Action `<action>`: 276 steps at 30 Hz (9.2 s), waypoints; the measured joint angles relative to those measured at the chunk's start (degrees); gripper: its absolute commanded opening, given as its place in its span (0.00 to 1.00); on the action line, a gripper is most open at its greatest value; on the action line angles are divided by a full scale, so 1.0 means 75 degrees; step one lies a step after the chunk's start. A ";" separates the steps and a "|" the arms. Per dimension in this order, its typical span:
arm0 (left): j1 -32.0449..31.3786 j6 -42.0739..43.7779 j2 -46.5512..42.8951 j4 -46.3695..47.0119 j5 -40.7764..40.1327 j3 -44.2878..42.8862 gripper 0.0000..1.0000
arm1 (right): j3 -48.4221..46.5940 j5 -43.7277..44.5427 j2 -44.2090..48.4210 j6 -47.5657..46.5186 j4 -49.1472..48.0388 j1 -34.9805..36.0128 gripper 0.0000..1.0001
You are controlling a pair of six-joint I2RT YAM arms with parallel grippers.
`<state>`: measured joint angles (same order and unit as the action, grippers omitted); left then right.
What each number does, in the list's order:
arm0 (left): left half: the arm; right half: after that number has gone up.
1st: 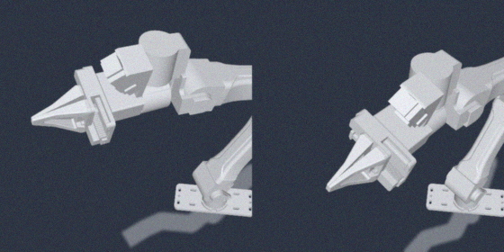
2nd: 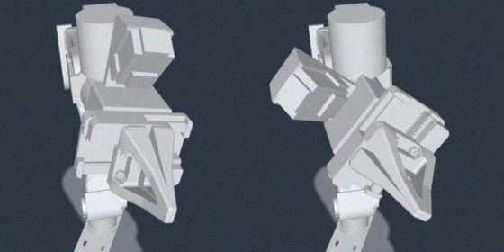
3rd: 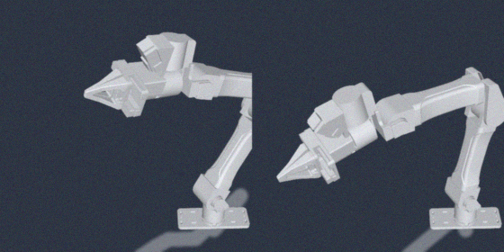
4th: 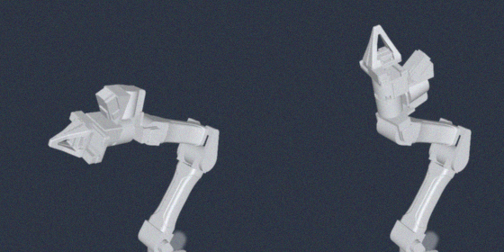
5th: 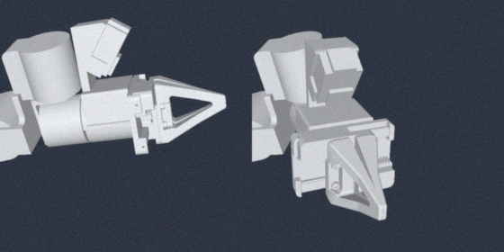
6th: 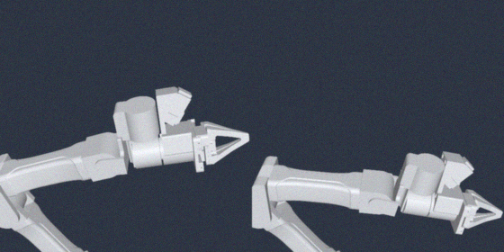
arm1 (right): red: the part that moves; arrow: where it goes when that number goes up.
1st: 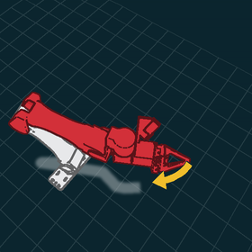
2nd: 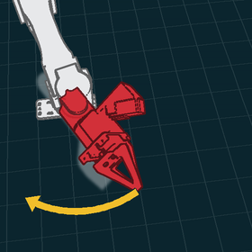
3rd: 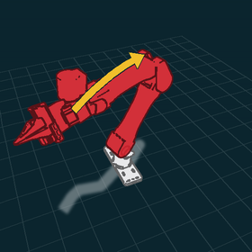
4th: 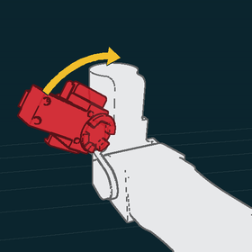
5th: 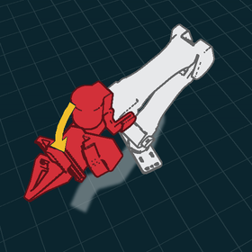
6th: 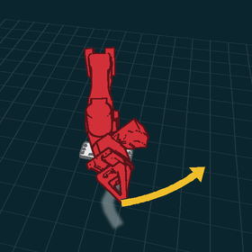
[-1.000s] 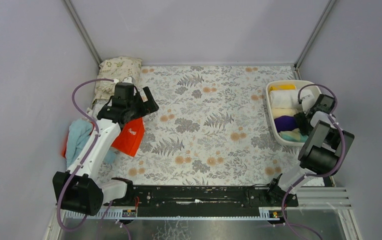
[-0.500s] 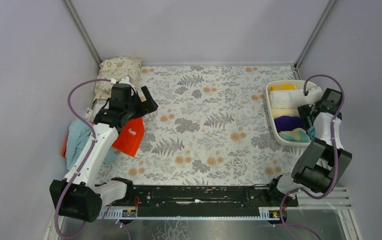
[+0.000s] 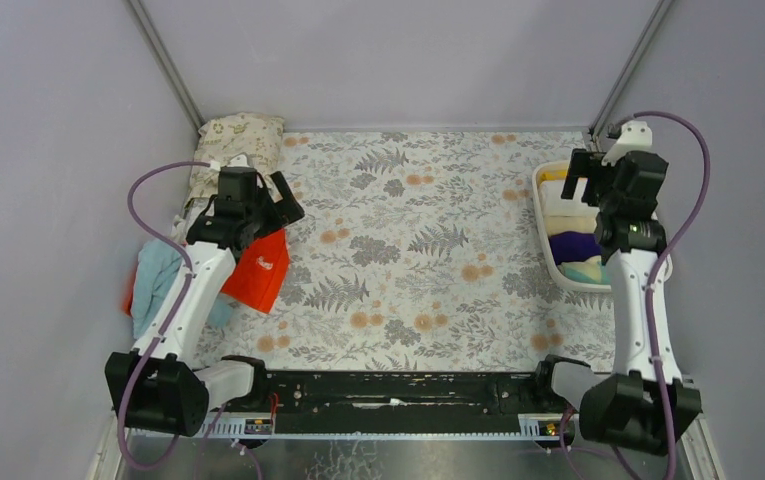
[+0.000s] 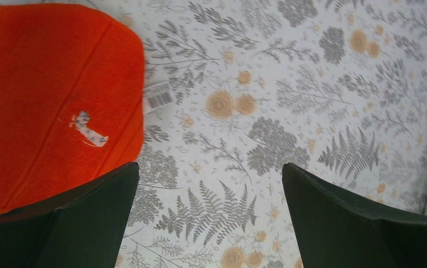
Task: Roll the towels
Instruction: Pick up the towel at the corner of the board, then place the towel at the center of the board, then fold the towel at the center of the board.
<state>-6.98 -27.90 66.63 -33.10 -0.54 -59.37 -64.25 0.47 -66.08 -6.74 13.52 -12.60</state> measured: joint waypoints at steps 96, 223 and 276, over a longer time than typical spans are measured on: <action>-0.4258 -0.1207 0.1460 0.0705 0.0105 -0.0428 0.76 | 0.2049 -0.1620 0.1577 0.3133 0.1195 0.2620 0.99; 0.0402 0.2477 0.8294 -0.2355 0.0239 -0.5671 0.35 | -0.3413 -0.0988 -0.7396 -0.1734 0.3299 0.2871 0.00; 0.0265 0.2396 0.5980 -0.1722 0.0289 -0.4339 0.00 | -0.2830 0.0160 -0.5989 -0.1880 0.2349 0.2900 0.00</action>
<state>-4.99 -9.93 111.48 -46.02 1.63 -91.92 -85.47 1.67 -111.00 -20.84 31.14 9.15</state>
